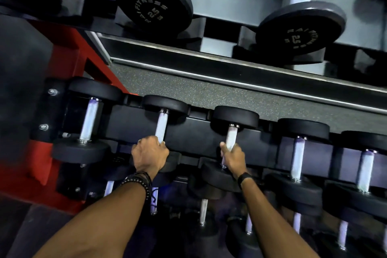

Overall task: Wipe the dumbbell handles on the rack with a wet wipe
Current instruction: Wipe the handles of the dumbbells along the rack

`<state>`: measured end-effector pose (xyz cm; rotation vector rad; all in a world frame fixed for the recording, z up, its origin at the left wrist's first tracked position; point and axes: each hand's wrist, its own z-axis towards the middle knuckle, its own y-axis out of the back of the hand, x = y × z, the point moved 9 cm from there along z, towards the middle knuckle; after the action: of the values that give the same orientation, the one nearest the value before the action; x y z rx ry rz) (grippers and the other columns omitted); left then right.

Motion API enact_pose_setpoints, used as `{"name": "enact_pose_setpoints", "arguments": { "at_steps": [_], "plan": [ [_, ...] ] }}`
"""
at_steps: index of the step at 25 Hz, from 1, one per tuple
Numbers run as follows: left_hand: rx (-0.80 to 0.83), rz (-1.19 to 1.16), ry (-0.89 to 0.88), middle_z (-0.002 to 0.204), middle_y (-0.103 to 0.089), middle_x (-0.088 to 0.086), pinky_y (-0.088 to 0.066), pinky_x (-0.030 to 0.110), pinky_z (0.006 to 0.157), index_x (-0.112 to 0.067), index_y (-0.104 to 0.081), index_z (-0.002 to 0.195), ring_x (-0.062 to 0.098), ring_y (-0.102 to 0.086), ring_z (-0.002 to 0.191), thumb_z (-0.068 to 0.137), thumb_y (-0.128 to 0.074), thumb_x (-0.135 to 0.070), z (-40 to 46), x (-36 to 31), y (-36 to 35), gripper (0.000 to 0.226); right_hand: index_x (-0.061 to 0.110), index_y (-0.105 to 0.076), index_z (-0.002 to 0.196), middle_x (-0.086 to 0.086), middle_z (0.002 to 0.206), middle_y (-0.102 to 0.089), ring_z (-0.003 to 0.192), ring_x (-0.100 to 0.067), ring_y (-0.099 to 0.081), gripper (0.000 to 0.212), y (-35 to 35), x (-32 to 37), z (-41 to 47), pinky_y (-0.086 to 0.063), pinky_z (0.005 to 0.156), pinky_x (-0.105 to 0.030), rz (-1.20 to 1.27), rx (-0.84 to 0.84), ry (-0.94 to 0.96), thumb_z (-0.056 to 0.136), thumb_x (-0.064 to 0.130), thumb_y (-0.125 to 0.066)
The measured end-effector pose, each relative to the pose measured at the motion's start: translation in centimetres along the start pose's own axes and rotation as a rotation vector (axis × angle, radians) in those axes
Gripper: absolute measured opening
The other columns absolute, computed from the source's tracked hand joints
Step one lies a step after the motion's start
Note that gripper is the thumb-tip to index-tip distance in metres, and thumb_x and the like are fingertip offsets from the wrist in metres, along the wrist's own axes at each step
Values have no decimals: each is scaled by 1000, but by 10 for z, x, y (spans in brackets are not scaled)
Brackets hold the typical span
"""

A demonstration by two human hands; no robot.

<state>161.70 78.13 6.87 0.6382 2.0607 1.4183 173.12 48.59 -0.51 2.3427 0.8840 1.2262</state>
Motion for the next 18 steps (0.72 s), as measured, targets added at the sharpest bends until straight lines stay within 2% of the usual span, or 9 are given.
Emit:
{"name": "enact_pose_setpoints", "arguments": {
  "at_steps": [2,4,6,8,9,10,12,15,18],
  "plan": [
    [3,-40,-26,88,-71,13,-49,36,77,-12,-71,84,35,-66,88,85,-59,-36,-2,-2,3,27,-3,-61,98,-23,97,-66,94,-37,-63,43,5,-8,-16,-41,70,-38,-207,-1,71,96,39,-53],
    [-6,-129,-75,88,-71,12,-50,37,77,-15,-70,80,36,-65,88,84,-63,-37,-5,-1,8,24,-1,-65,98,-23,99,-68,97,-35,-64,30,29,-4,-37,-45,73,-37,-259,-65,112,94,27,-57],
    [-51,-146,-218,90,-70,9,-46,41,81,-17,-70,83,34,-62,92,82,-68,-34,-13,-9,14,16,1,-71,91,-13,86,-72,84,-18,-65,13,65,1,-68,-45,66,-22,-69,-149,145,88,9,-61],
    [-115,-122,-387,93,-69,9,-41,45,83,-16,-70,91,34,-58,95,81,-70,-24,-27,-26,15,13,2,-70,86,-3,74,-69,67,-2,-61,15,95,-1,-94,-42,57,-7,118,-168,161,87,-7,-57],
    [-133,-150,-466,93,-69,8,-41,45,82,-15,-69,93,34,-59,94,80,-67,-21,-39,-42,15,14,3,-66,87,-2,73,-68,59,3,-60,19,111,-8,-106,-43,56,-6,217,-181,149,88,-11,-54],
    [-134,-197,-540,92,-68,6,-43,44,80,-15,-69,93,33,-61,92,78,-62,-21,-56,-60,14,17,5,-63,88,-5,75,-68,55,3,-60,20,126,-17,-118,-47,54,-9,347,-199,121,89,-12,-51],
    [-70,-294,-661,90,-68,3,-48,42,76,-17,-67,94,31,-64,86,74,-53,-24,-92,-101,9,25,9,-61,88,-13,76,-68,55,-8,-61,19,157,-37,-133,-49,48,-18,547,-270,60,91,-6,-50],
    [64,-297,-802,90,-66,1,-49,39,71,-17,-68,98,30,-65,84,70,-57,-24,-132,-157,-9,31,10,-68,86,-13,75,-67,69,-20,-59,17,197,-57,-147,-46,52,-21,614,-354,31,90,0,-55],
    [196,-264,-803,112,-66,3,-48,39,89,-17,-66,116,29,-62,105,79,-61,-32,-152,-191,-21,40,4,-74,81,-10,78,-69,74,-18,-61,14,227,-64,-147,-50,64,-26,690,-350,66,89,12,-65]
  ]
}}
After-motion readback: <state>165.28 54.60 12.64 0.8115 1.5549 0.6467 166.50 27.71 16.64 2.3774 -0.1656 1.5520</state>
